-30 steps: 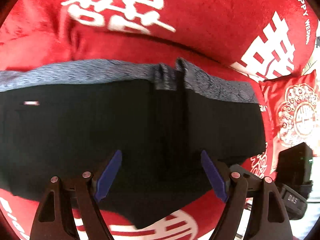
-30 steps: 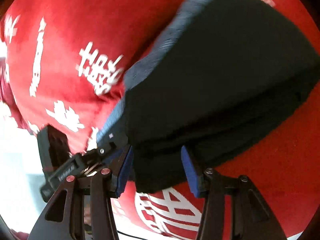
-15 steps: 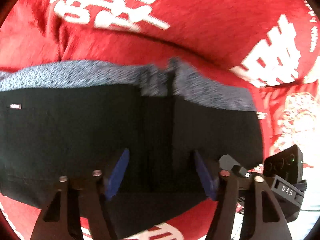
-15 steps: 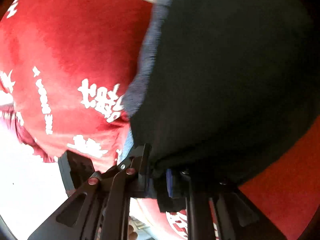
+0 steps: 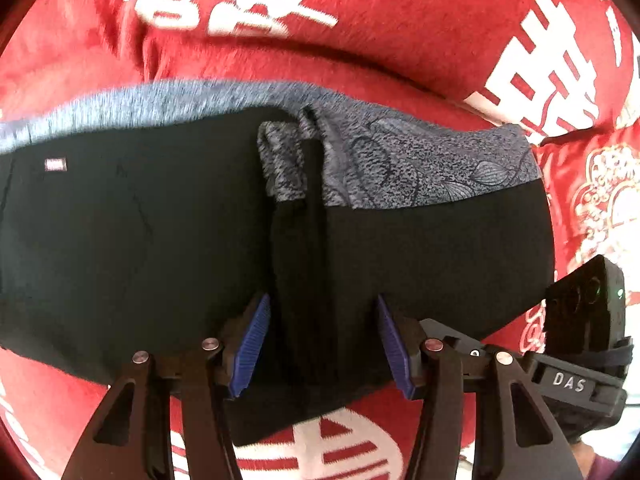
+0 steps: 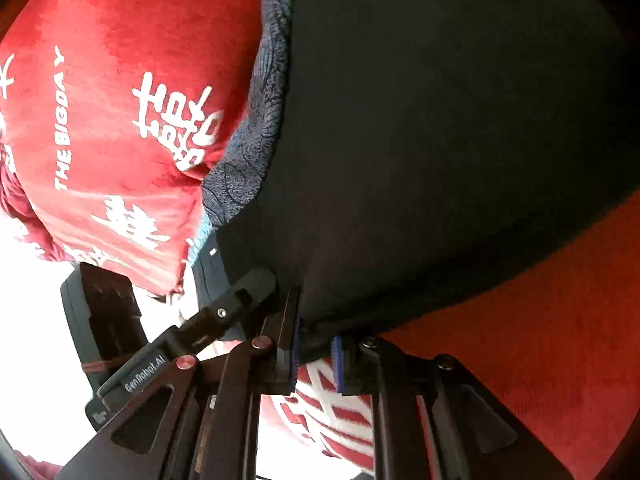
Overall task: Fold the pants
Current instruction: 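Carry the lifted trouser end over the stack with the right gripper, then lay the end onto the trousers and open the right gripper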
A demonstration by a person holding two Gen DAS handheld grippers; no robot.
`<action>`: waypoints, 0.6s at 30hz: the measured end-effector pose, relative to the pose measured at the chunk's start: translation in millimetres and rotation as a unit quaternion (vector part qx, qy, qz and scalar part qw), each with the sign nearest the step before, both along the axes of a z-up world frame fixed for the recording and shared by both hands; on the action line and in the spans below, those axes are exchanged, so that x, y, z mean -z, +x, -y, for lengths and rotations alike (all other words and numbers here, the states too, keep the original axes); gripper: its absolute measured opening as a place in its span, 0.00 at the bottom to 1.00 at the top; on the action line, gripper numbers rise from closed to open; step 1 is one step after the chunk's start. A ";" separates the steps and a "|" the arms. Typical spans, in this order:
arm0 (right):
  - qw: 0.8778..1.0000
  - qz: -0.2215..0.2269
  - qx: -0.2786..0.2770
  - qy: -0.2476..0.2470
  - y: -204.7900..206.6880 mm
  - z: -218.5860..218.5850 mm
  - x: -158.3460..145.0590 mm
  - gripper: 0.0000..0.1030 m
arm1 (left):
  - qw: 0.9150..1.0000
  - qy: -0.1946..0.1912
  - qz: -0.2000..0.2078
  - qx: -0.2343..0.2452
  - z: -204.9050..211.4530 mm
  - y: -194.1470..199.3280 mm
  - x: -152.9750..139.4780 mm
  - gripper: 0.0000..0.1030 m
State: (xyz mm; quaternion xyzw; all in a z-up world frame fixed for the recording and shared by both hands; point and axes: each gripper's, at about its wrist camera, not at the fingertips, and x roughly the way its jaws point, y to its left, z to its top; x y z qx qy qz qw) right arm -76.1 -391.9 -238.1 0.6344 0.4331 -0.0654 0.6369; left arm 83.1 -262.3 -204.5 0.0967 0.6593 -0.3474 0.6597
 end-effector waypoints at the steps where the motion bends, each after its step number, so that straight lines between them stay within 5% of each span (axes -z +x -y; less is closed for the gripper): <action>1: 1.000 -0.002 -0.007 -0.001 2.4 1.2 -2.3 0.13 | 1.000 0.006 0.006 0.005 2.4 -1.2 -1.8 0.57; 3: 0.999 -0.011 -0.045 -0.015 9.5 2.5 -13.2 0.19 | 1.000 0.016 0.010 0.009 5.2 -2.1 -6.1 0.62; 5: 0.996 -0.013 -0.086 -0.022 13.1 3.8 -27.8 0.41 | 0.999 0.027 0.026 0.008 6.2 -0.7 -15.1 0.68; 7: 0.992 0.017 -0.117 -0.053 9.1 13.9 -57.4 0.51 | 0.999 0.028 0.044 0.007 2.8 4.2 -28.1 0.68; 11: 0.985 0.067 -0.097 -0.123 -7.3 66.4 -100.3 0.55 | 0.997 0.027 0.069 -0.010 3.8 17.9 -46.5 0.68; 18: 0.994 0.013 0.014 -0.103 -23.8 190.8 -46.5 0.55 | 0.997 -0.002 0.076 -0.007 55.7 20.6 -51.4 0.68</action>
